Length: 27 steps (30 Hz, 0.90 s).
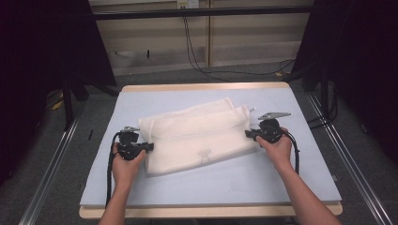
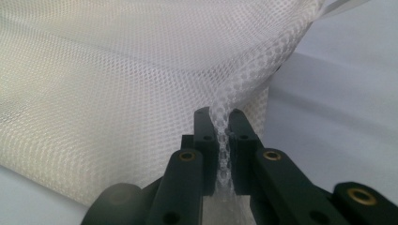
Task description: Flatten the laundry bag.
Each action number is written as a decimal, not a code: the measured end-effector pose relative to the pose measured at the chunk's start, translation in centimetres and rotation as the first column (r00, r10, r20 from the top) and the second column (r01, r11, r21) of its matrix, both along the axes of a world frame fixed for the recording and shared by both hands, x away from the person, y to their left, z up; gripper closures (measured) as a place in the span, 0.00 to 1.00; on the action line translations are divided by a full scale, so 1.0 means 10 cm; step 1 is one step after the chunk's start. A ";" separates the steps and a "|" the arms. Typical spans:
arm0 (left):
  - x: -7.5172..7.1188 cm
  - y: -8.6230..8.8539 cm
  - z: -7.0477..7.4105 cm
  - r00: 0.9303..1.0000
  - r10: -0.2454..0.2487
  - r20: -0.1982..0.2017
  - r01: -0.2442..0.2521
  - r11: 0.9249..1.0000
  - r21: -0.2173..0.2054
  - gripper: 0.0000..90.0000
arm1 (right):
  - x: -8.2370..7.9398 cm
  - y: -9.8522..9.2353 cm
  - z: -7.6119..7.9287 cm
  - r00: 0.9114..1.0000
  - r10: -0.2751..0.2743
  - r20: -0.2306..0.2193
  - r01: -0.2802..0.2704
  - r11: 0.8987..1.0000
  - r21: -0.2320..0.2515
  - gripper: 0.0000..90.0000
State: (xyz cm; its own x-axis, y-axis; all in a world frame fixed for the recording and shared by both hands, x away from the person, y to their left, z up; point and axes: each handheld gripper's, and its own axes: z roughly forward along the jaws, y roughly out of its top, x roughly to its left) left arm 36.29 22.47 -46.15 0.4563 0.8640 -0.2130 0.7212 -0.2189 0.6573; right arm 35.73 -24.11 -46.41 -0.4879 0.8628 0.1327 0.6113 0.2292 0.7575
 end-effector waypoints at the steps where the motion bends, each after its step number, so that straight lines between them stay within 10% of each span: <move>1: 0.03 -0.02 0.01 1.000 0.000 0.005 0.000 1.000 0.003 0.87 | 0.02 -0.01 0.00 1.000 -0.013 0.006 0.013 1.000 0.001 0.94; 5: 0.12 -0.08 0.02 1.000 0.004 -0.005 -0.004 1.000 0.016 0.86 | 0.06 -0.04 0.01 0.998 -0.032 0.050 0.033 0.999 -0.018 0.94; 15: 0.05 -0.05 0.12 1.000 0.015 -0.012 -0.015 1.000 -0.007 0.60 | -0.09 -0.09 0.01 0.999 -0.024 -0.041 0.023 0.999 -0.042 0.57; 27: 0.25 -0.20 0.12 1.000 0.017 -0.012 -0.017 1.000 -0.017 0.59 | -0.38 -0.18 0.07 0.999 -0.045 -0.029 0.044 0.998 -0.033 0.55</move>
